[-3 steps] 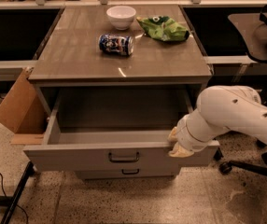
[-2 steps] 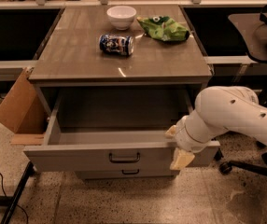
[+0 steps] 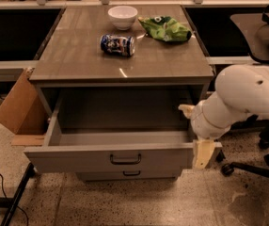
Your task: Open top drawer
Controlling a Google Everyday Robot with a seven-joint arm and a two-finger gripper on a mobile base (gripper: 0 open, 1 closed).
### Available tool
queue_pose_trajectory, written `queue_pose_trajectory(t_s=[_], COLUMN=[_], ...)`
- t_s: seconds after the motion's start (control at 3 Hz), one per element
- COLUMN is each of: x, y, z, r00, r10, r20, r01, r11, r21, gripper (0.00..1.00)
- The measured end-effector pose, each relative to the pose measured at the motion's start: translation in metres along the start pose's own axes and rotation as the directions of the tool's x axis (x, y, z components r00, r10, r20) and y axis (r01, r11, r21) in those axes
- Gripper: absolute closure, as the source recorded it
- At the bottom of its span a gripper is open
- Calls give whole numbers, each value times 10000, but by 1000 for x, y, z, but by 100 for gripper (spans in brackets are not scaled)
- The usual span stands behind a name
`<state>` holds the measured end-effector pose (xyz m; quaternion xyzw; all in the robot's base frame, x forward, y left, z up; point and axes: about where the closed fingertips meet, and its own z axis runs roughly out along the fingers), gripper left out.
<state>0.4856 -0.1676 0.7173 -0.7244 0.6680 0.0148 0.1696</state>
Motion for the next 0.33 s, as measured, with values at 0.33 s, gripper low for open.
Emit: queue_pose_trajectory(t_s=[0.33], x=[13], y=[-21], z=[-61], r00=[9987], r10=[-457], r20=[-219], r01=[467], r11=[9978], r21=[466], gripper=[0])
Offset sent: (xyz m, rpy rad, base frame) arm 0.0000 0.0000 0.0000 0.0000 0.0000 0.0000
